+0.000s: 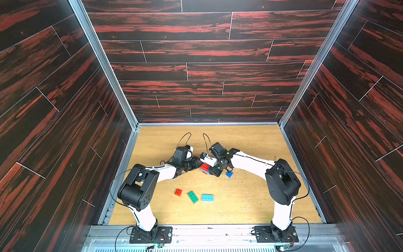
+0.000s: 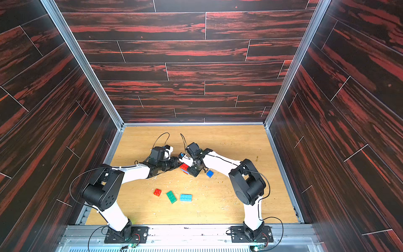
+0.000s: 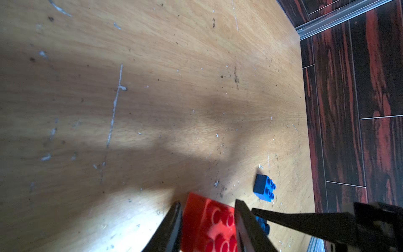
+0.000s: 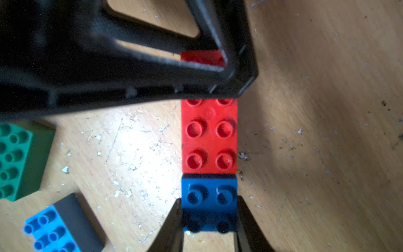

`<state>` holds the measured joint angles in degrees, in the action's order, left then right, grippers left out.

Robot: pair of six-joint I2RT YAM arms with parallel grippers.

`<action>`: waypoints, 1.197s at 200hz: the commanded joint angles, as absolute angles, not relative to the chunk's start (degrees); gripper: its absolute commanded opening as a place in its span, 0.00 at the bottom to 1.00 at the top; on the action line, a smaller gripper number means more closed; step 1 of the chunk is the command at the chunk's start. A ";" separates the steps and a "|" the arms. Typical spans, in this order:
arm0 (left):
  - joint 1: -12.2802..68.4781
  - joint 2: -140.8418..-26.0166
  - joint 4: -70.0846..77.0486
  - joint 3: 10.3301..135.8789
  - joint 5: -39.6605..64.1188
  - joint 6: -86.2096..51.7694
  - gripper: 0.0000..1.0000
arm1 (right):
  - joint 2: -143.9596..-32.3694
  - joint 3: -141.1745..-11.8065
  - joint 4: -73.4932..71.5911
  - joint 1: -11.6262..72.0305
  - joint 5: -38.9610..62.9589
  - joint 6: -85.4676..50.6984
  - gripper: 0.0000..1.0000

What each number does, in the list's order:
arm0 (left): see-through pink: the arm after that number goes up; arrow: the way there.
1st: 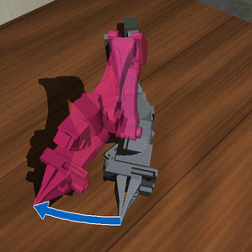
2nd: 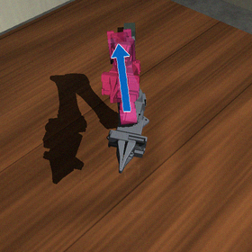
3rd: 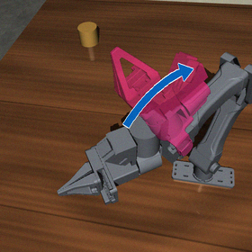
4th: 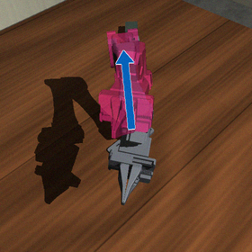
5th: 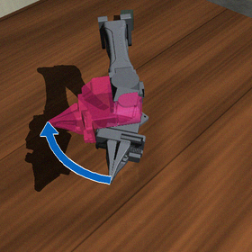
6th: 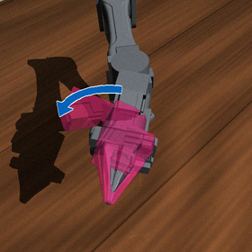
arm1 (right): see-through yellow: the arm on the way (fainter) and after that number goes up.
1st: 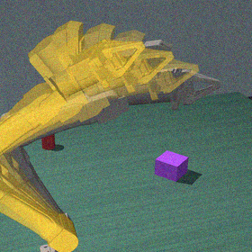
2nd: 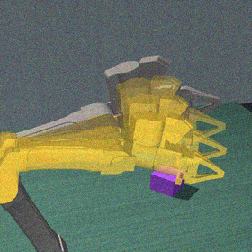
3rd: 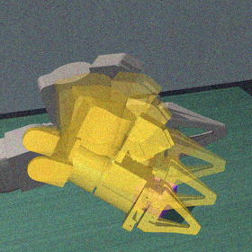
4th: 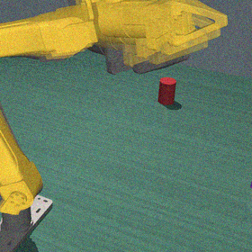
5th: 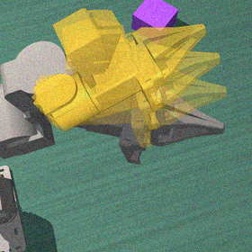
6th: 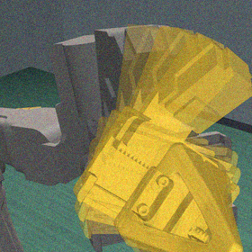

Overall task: Assemble a heart with lego
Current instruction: Assemble the lego brick with the lego brick.

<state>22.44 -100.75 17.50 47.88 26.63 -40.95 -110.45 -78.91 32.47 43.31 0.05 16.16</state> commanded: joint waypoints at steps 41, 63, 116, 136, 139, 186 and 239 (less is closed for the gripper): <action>23.64 -100.83 18.50 44.70 25.81 -40.56 0.40 | -117.95 -78.93 36.90 43.49 -0.85 15.43 0.05; 23.81 -100.55 18.46 44.31 25.68 -40.63 0.40 | -117.40 -79.82 37.65 43.46 -2.58 15.20 0.08; 23.99 -97.36 15.18 44.78 22.98 -38.12 0.40 | -112.72 -82.20 35.78 43.35 -2.49 14.20 0.41; 24.08 -95.97 13.79 44.88 21.84 -36.98 0.40 | -111.49 -81.00 35.26 43.26 -3.50 14.51 0.50; 24.16 -95.78 13.58 44.91 21.62 -36.80 0.40 | -111.36 -80.88 35.17 43.18 -3.66 14.42 0.51; 24.95 -94.88 12.59 45.35 20.49 -35.97 0.40 | -105.61 -77.59 31.54 42.67 -0.51 13.94 0.79; 25.92 -93.78 10.20 46.36 18.82 -34.23 0.42 | -101.58 -76.75 28.01 36.33 2.74 6.58 0.98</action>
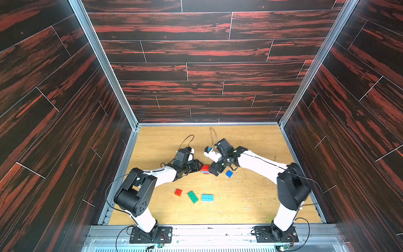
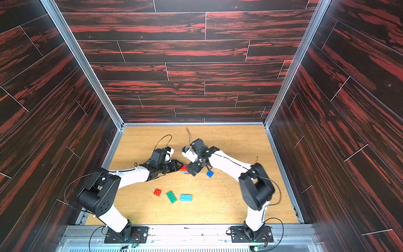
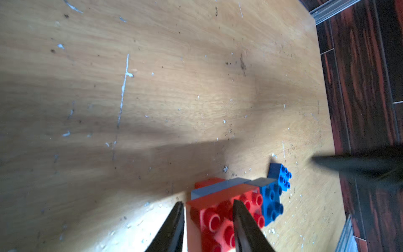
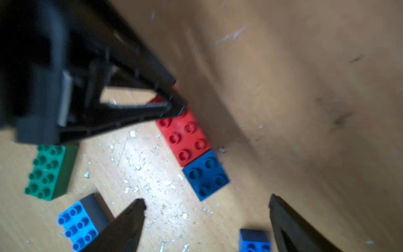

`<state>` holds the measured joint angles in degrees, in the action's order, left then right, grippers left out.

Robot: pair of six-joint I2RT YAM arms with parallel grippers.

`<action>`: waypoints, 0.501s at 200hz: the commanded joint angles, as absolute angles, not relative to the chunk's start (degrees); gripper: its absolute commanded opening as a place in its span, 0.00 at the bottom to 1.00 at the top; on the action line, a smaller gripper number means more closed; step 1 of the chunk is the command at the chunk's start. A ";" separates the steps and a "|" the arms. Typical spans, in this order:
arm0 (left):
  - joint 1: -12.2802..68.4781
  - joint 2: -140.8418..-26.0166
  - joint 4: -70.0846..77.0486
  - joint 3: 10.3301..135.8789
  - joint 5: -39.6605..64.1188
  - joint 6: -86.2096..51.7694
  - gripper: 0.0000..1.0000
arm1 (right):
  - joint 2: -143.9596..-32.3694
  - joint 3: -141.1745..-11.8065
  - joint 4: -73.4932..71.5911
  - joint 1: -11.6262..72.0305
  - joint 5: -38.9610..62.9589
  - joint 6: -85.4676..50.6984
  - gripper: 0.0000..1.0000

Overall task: Assemble a heart with lego
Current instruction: Assemble the lego brick with the lego brick.

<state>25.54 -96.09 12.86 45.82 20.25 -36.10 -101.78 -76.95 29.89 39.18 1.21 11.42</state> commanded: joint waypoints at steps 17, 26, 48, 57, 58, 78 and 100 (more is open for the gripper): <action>25.93 -94.10 10.06 46.40 18.73 -34.10 0.42 | -104.28 -78.00 29.03 36.54 2.34 5.25 0.98; 26.05 -94.48 9.85 46.58 18.79 -34.04 0.42 | -105.46 -78.40 29.02 36.65 1.80 4.43 0.98; 26.28 -94.92 9.80 46.71 18.98 -33.63 0.42 | -107.29 -79.52 29.26 36.91 0.55 3.36 0.98; 26.41 -95.01 9.42 46.76 18.83 -33.28 0.42 | -108.05 -80.11 29.82 36.96 0.77 3.51 0.98; 26.39 -95.01 9.41 46.76 18.82 -33.25 0.42 | -108.12 -80.18 29.89 36.98 0.78 3.56 0.98; 26.54 -95.60 8.92 47.18 18.97 -32.58 0.43 | -109.72 -81.09 30.70 37.43 0.23 3.49 0.98; 26.62 -96.39 8.64 47.70 19.18 -32.13 0.42 | -111.14 -81.86 31.78 37.61 -2.39 3.15 0.98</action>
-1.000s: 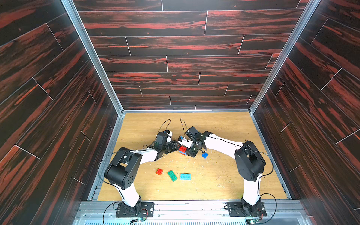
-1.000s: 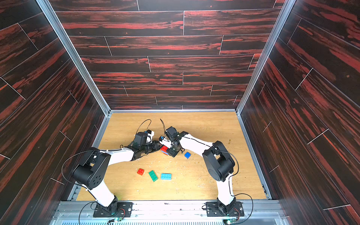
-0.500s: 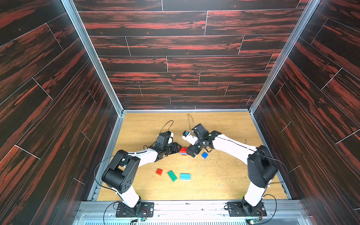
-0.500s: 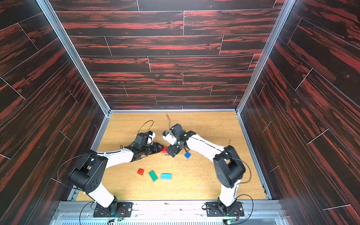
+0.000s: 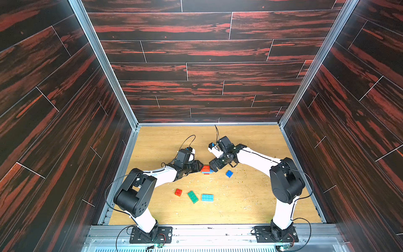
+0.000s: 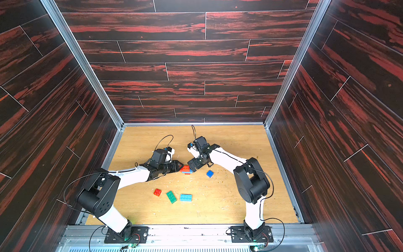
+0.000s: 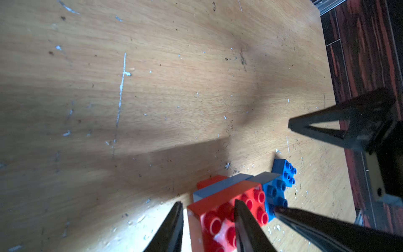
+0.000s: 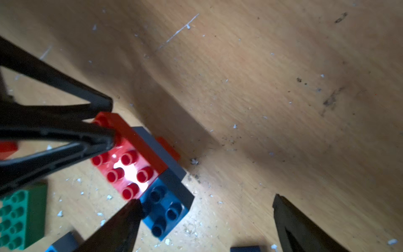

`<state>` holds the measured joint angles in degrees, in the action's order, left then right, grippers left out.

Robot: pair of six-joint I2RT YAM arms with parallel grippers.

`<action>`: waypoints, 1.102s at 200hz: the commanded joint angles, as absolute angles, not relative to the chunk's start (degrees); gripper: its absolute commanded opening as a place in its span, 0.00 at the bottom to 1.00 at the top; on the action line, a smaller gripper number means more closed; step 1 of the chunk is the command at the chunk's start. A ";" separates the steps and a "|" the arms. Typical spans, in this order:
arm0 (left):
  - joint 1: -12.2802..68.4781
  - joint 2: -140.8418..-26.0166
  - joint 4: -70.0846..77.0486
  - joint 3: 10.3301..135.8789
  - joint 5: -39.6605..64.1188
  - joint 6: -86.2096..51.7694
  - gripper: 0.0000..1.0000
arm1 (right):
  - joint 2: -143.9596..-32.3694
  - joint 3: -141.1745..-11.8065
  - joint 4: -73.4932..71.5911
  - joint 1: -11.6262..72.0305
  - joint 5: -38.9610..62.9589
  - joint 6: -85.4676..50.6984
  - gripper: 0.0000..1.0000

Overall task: Assemble a heart with lego
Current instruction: Assemble the lego brick with the lego brick, then pick up the lego brick from the center of the board.

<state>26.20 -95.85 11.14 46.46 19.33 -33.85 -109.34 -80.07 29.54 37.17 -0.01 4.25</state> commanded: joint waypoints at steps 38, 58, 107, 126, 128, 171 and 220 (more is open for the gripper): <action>26.63 -96.84 7.22 47.65 17.85 -31.03 0.42 | -113.62 -81.47 34.08 38.99 -6.70 3.41 0.98; 26.78 -97.35 7.34 47.77 18.19 -30.69 0.42 | -114.99 -80.15 34.61 39.97 -9.84 3.35 0.98; 26.73 -98.14 4.61 51.37 17.03 -27.45 0.43 | -111.09 -78.60 33.32 41.71 -7.77 0.45 0.98; 26.72 -97.75 3.83 53.21 16.62 -26.17 0.44 | -108.77 -80.50 32.25 41.88 -5.34 -2.77 0.98; 26.76 -97.67 3.70 53.47 16.66 -26.03 0.44 | -108.49 -80.68 32.14 41.91 -5.14 -3.00 0.98; 26.64 -93.58 1.90 56.03 14.06 -24.90 0.53 | -101.89 -81.24 30.27 41.83 -6.16 -7.28 0.98; 25.78 -81.26 0.15 50.24 7.03 -30.89 0.58 | -93.60 -74.80 33.63 46.13 -7.11 -12.14 0.98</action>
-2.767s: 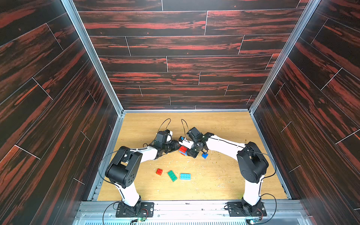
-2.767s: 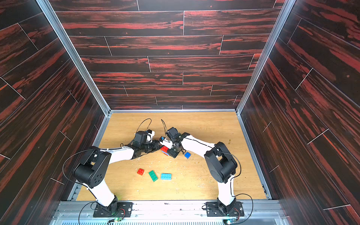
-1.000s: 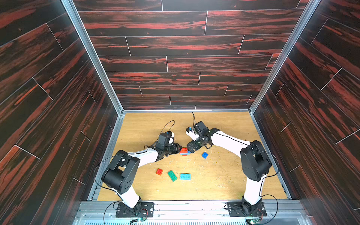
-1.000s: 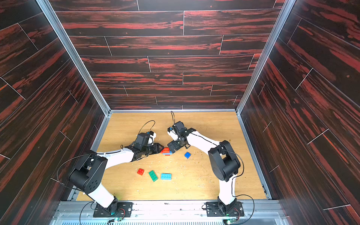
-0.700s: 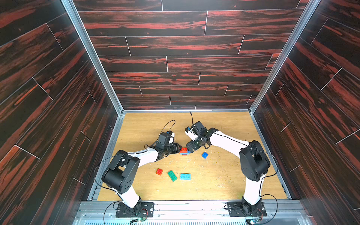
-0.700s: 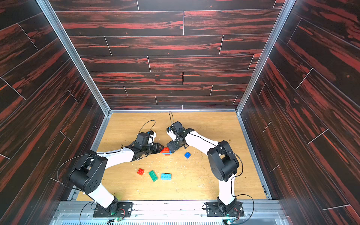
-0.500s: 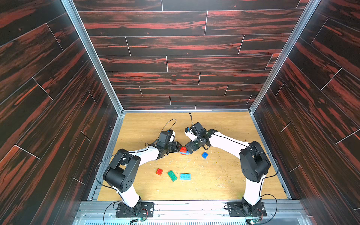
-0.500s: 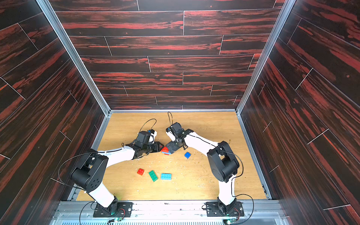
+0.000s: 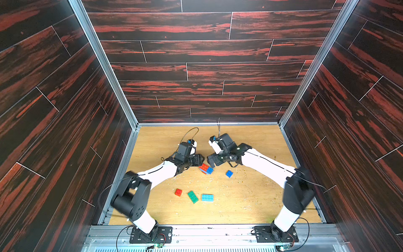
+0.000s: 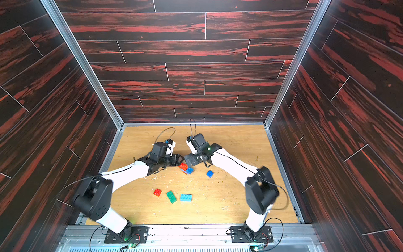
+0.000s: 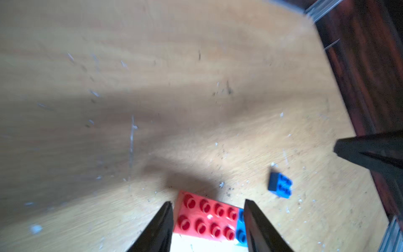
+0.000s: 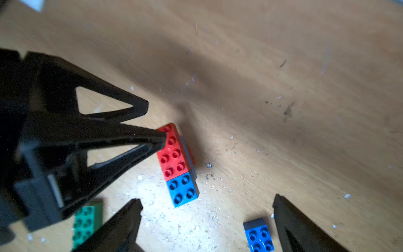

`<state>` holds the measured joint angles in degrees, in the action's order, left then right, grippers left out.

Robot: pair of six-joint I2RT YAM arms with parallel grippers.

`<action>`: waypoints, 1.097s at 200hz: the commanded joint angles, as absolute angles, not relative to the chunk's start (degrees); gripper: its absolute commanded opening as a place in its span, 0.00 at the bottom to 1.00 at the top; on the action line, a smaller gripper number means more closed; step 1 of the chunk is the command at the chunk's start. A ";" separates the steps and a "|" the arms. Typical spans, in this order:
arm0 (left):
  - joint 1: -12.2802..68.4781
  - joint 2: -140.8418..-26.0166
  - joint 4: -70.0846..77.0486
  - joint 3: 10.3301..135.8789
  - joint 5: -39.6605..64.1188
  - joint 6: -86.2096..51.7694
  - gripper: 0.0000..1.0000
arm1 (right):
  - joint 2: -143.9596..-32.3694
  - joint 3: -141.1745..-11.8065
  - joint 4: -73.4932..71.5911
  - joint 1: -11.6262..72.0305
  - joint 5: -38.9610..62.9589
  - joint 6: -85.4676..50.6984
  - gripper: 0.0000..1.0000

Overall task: Assemble a heart with lego
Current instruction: Pick up the lego brick from the center of the board.

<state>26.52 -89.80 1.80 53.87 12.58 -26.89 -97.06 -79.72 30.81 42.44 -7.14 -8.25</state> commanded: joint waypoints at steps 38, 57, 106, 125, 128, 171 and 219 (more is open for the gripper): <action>23.07 -67.67 -2.53 39.38 0.79 -38.12 0.62 | -92.48 -68.79 28.35 57.84 -7.20 -22.62 0.98; 21.79 -62.39 -7.47 37.00 -2.20 -39.92 0.64 | -97.57 -70.47 27.67 64.02 -9.82 -24.26 0.97; 19.05 -53.72 -13.48 32.77 -7.55 -42.12 0.65 | -109.63 -78.33 30.09 72.04 -13.85 -25.22 0.84; 18.57 -53.20 -14.66 32.26 -8.09 -42.43 0.66 | -112.19 -79.52 30.54 72.76 -13.00 -25.36 0.77; 18.55 -53.25 -14.80 32.18 -8.20 -42.41 0.66 | -112.52 -79.54 30.66 72.91 -13.08 -25.46 0.76; 18.11 -53.32 -14.25 30.94 -8.50 -42.69 0.67 | -115.65 -80.15 32.91 73.07 -17.15 -25.56 0.65; 17.95 -53.49 -12.32 30.46 -7.50 -43.23 0.68 | -115.88 -79.74 30.41 73.05 -15.24 -24.53 0.42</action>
